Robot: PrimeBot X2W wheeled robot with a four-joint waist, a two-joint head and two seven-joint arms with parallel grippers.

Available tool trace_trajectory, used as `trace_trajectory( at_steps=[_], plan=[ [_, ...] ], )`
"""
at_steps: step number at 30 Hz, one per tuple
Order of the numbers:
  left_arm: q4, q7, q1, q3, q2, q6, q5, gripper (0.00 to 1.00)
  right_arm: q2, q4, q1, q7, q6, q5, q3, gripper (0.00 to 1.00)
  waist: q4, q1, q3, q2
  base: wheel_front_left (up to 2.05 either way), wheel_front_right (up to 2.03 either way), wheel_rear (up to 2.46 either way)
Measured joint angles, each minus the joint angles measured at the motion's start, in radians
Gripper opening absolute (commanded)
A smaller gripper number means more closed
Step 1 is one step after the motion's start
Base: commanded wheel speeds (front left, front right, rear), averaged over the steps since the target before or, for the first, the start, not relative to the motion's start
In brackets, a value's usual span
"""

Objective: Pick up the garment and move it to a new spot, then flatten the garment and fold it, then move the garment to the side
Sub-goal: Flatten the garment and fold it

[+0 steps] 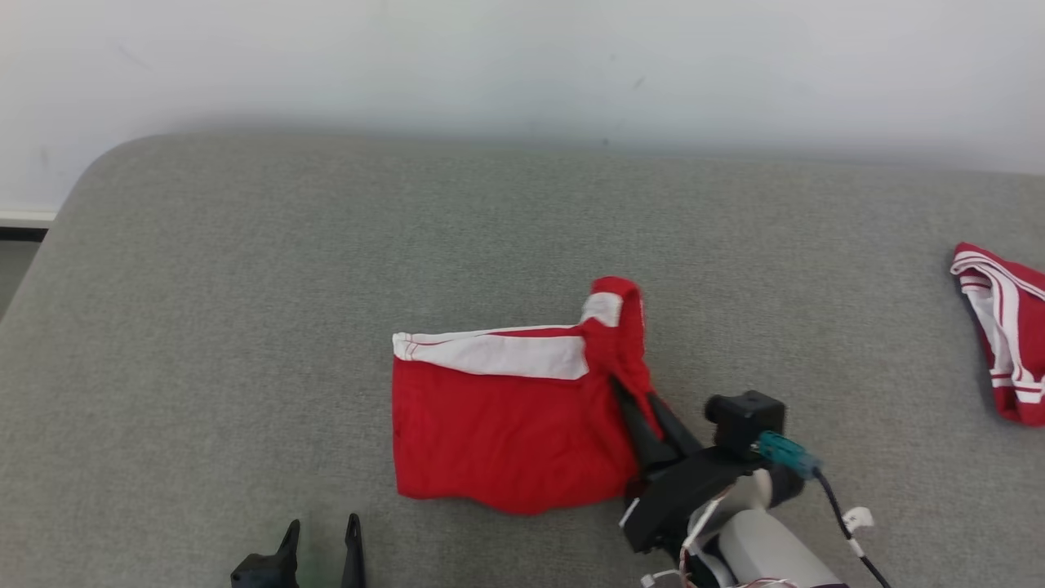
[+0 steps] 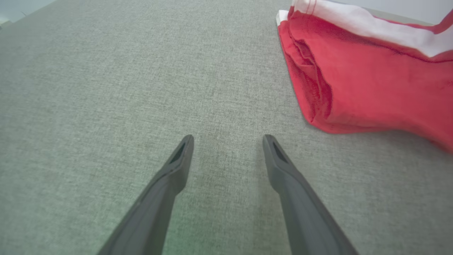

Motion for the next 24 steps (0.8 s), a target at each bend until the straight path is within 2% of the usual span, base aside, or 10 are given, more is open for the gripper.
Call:
trace_trajectory(
  at_steps=[6,12,13,14,15,19,24],
  plan=[
    [-0.002,0.0,-0.003,-0.022,0.0,0.005,-0.005,1.0,0.001,-0.066,-0.008,0.073,0.0,0.045,0.139,0.0,0.05,0.0,0.007,0.0,0.0,0.0,0.0],
    [-0.023,0.0,-0.01,-0.038,0.001,0.016,-0.01,1.0,0.002,-0.013,-0.058,0.085,0.0,0.035,0.207,0.0,0.119,0.0,0.017,-0.0001,0.0,0.0,0.0],
    [-0.032,0.0,-0.012,-0.036,0.001,0.016,-0.01,1.0,0.002,0.002,-0.068,0.083,0.0,0.035,0.217,0.02,0.131,0.0,0.019,0.0,0.0,0.0,0.0],
    [-0.037,0.0,-0.014,-0.038,0.001,0.017,-0.007,1.0,0.002,0.015,-0.076,0.076,0.0,0.034,0.221,0.42,0.142,0.0,0.021,0.0,0.0,0.0,0.0],
    [-0.044,0.0,-0.014,-0.039,0.0,0.018,-0.005,1.0,0.002,0.023,-0.083,0.067,0.0,0.037,0.227,1.0,0.152,0.0,0.024,0.0,0.0,0.0,0.0],
    [-0.07,0.0,-0.014,-0.033,0.0,0.025,-0.001,1.0,0.003,0.046,-0.109,0.024,0.0,0.063,0.241,1.0,0.179,0.0,0.035,0.0,0.0,0.0,0.0],
    [-0.108,0.0,-0.01,-0.014,0.001,0.026,0.01,1.0,0.003,0.077,-0.123,-0.018,0.0,0.06,0.207,1.0,0.162,0.0,0.044,0.0,0.0,0.0,0.0]
  ],
)
